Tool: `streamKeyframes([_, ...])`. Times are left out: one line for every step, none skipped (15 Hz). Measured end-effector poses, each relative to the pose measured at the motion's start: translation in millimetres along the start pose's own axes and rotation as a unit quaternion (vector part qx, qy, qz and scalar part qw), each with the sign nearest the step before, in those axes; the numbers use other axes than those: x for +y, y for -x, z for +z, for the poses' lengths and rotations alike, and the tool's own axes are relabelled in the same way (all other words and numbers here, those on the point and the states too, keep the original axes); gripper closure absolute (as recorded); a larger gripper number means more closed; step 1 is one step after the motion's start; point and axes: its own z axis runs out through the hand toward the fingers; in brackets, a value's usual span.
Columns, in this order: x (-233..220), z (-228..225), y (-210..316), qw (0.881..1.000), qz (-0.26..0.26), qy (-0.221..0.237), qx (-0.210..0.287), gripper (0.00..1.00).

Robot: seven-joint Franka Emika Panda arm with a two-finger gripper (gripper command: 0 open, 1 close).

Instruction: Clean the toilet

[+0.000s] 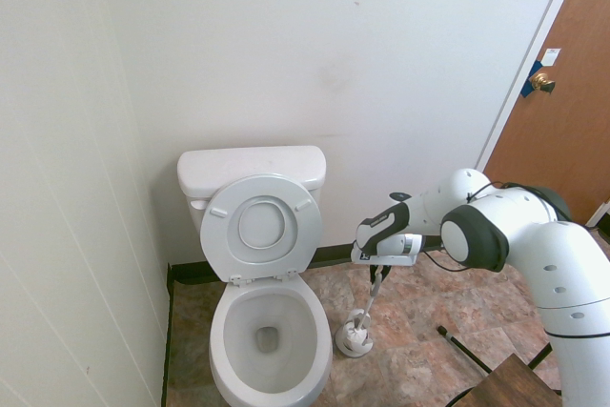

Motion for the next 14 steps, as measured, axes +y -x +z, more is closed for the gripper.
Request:
streamKeyframes([7,-10,5,1.0,0.0,0.003,0.003,1.0])
streamKeyframes([15,-22,10,1.0,0.0,0.005,0.005,1.0])
streamKeyframes([22,-34,15,1.0,0.0,0.005,0.008,1.0])
streamKeyframes([29,-49,22,1.0,-0.001,0.001,0.012,1.0])
streamKeyframes([35,-64,29,1.0,-0.003,-0.004,0.016,1.0])
streamKeyframes([43,-80,35,1.0,-0.004,-0.009,0.019,1.0])
streamKeyframes([52,-98,41,1.0,-0.007,-0.014,0.024,1.0])
streamKeyframes([62,-115,47,0.999,-0.011,-0.018,0.029,1.0])
streamKeyframes([72,-130,54,0.999,-0.015,-0.022,0.035,1.0])
streamKeyframes([83,-145,61,0.999,-0.019,-0.025,0.041,1.0])
streamKeyframes([91,-162,69,0.998,-0.022,-0.029,0.051,1.0])
streamKeyframes([94,-181,77,0.997,-0.025,-0.034,0.062,1.0])
streamKeyframes([96,-203,85,0.996,-0.028,-0.037,0.071,1.0])
streamKeyframes([98,-228,94,0.996,-0.03,-0.039,0.078,1.0])
